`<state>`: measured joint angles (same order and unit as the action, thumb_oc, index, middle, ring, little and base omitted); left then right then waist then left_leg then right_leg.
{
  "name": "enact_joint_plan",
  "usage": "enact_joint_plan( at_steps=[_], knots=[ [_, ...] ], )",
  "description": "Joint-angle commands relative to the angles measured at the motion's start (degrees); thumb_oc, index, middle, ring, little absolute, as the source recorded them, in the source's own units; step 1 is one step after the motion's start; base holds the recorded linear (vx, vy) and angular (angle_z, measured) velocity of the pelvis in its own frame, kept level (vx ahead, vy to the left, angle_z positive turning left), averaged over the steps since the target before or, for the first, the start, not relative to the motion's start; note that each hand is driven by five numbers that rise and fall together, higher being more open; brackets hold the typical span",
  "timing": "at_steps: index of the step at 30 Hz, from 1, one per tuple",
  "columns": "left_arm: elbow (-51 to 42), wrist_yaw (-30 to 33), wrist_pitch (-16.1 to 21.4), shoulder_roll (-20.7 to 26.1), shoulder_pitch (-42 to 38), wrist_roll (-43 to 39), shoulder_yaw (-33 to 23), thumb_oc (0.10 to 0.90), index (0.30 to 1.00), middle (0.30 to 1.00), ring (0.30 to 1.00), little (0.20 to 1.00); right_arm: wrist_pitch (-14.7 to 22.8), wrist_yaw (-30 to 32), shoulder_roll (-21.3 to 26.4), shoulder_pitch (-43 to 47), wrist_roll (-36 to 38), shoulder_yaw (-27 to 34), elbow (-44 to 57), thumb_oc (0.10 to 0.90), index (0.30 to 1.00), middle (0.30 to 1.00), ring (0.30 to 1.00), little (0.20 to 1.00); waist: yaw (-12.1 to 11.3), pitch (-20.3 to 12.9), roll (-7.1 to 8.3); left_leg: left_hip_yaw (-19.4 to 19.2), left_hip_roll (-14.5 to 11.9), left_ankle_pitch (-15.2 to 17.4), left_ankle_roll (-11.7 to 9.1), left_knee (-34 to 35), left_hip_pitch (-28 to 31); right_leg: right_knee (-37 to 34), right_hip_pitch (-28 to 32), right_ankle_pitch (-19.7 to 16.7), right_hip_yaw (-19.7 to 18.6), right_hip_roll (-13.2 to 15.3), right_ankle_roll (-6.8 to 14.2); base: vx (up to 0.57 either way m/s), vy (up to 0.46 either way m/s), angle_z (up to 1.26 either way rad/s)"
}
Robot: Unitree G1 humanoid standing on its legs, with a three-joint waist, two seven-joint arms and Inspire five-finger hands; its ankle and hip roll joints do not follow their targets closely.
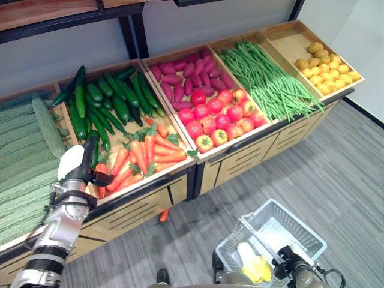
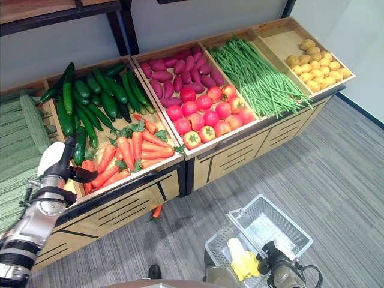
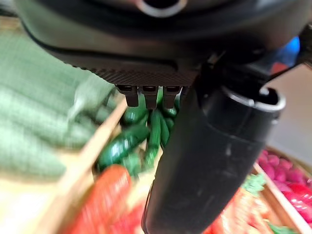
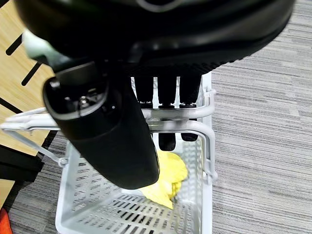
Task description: Get the vegetables into the basket
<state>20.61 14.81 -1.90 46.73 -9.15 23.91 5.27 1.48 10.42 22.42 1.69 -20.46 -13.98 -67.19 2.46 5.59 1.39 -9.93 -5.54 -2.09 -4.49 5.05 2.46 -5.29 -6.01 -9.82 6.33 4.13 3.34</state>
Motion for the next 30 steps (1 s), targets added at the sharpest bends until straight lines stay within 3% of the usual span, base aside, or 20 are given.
enact_joint_plan(
  at_steps=[1, 3, 5, 9, 15, 20, 30],
  knots=[
    [-1.3, 4.99, 3.0, 3.3, -11.53, 4.71, -0.43, 0.9, 1.0, 1.0, 1.0, 1.0, 1.95, 1.15, 2.27, 2.38, -0.93, -1.66, -0.26, 0.4, 0.3, 0.3, 0.3, 0.3, 1.3, -3.04, 1.57, 3.12, -1.73, 1.77, -1.73, -0.05, -1.27, 0.29, 1.1, 0.65, 0.9, 7.54, 7.82, 0.0, 0.0, 0.0],
    [0.59, 6.46, 2.29, 0.4, -11.81, 1.34, -1.63, 0.9, 1.0, 1.0, 1.0, 1.0, 1.83, 1.51, 1.88, 2.06, -1.05, -1.52, -1.05, 0.4, 0.3, 0.3, 0.3, 0.3, 1.49, -3.15, 1.53, 3.01, -1.49, 1.79, -1.59, -0.05, -1.19, 0.29, 1.13, 0.55, 0.89, 7.74, 7.89, 0.01, 0.005, -0.02],
    [0.47, 8.42, 3.65, -7.1, -11.41, -12.36, -4.05, 0.9, 1.0, 1.0, 1.0, 1.0, 1.13, 1.4, 1.67, 2.2, -1.5, -1.73, -0.78, 0.4, 0.3, 0.3, 0.3, 0.3, 2.03, -3.2, 1.45, 2.66, -1.38, 1.73, -1.54, -0.05, -1.06, 0.29, 0.97, 0.49, 0.63, 7.77, 7.76, 0.0, 0.0, 0.0],
    [-1.18, 8.61, 4.58, -9.82, -11.21, -16.56, -4.04, 0.9, 1.0, 1.0, 1.0, 1.0, 0.92, 1.49, 1.92, 2.4, -1.68, -1.85, -0.24, 0.4, 0.3, 0.3, 0.3, 0.3, 2.23, -3.07, 1.27, 2.63, -1.48, 1.7, -1.54, -0.05, -1.05, 0.29, 0.89, 0.55, 0.54, 7.67, 7.65, 0.0, -0.003, -0.02],
    [-5.74, 10.78, 8.73, -21.63, -12.48, -26.74, 0.23, 0.9, 1.0, 1.0, 1.0, 1.0, 1.43, 2.57, 2.57, 4.03, -1.86, -3.67, 1.77, 0.4, 0.3, 0.3, 0.3, 0.3, 2.94, -2.36, 1.33, 2.77, -2.54, 1.14, -1.96, -0.05, -1.48, 0.29, 0.53, 1.13, 0.17, 6.58, 7.06, 0.0, -0.049, -0.03],
    [-2.7, 17.85, 7.46, -24.53, -16.16, -23.95, 1.32, 0.9, 1.0, 1.0, 1.0, 1.0, 1.77, 4.5, 2.56, 5.36, -1.29, -5.32, 1.47, 0.4, 0.3, 0.3, 0.3, 0.3, 3.46, -2.38, 1.08, 2.08, -3.76, 0.37, -2.68, -0.05, -2.16, 0.29, -0.32, 1.53, -0.23, 5.35, 6.69, 0.02, -0.069, -0.1],
    [-4.01, 28.1, 4.71, -24.16, -14.94, -11.14, -1.99, 0.9, 1.0, 1.0, 1.0, 1.0, 3.18, 7.2, 0.81, 3.98, -1.18, -5.1, -1.23, 0.4, 0.3, 0.3, 0.3, 0.3, 3.24, -3.09, 1.55, 2.01, -4.72, 0.61, -3.22, -0.05, -1.97, 0.29, 0.24, 2.58, 0.61, 4.61, 6.36, 0.03, -0.041, 0.01]
  ],
)
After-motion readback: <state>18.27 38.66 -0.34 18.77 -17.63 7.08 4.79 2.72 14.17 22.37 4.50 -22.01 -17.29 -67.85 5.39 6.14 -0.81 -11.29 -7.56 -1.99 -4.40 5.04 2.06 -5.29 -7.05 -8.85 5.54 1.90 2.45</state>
